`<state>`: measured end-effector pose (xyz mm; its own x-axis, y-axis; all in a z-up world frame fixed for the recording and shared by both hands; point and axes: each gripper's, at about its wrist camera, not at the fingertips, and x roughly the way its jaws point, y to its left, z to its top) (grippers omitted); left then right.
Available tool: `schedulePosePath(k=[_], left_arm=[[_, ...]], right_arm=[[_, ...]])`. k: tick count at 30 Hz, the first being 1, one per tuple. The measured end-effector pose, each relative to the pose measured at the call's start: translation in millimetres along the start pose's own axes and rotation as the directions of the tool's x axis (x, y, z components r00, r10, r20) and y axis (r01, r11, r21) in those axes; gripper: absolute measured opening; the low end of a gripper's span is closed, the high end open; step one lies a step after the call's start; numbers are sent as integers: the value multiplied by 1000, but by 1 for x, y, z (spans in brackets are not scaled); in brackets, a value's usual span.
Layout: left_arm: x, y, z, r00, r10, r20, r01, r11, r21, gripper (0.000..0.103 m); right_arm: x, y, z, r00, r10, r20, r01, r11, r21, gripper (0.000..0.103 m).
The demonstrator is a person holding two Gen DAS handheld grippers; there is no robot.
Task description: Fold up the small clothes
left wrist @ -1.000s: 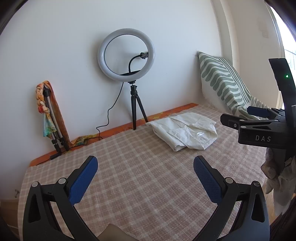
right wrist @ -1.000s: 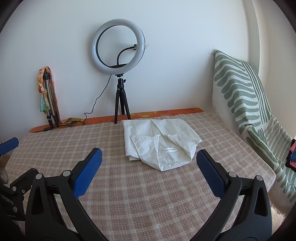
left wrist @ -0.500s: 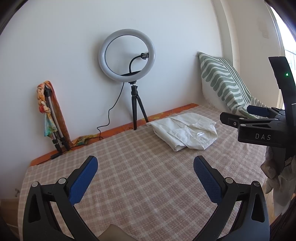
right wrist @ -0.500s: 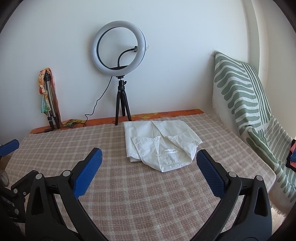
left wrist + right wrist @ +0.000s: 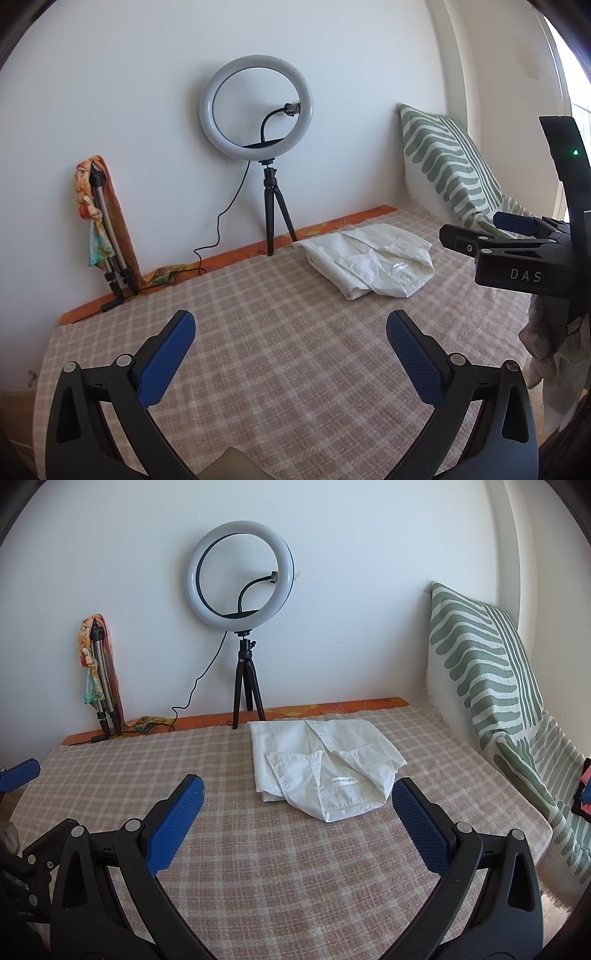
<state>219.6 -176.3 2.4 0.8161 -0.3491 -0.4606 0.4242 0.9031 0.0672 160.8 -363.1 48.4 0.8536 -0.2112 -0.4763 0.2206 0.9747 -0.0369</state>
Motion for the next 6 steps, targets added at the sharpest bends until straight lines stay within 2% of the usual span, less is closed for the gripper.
schedulePosePath(k=[6], left_arm=[[-1,-3,-3,1000,-3,-5,3,1000,5,103]], right_arm=[[0,0,-1,1000,0,-2,0,1000,1,103]])
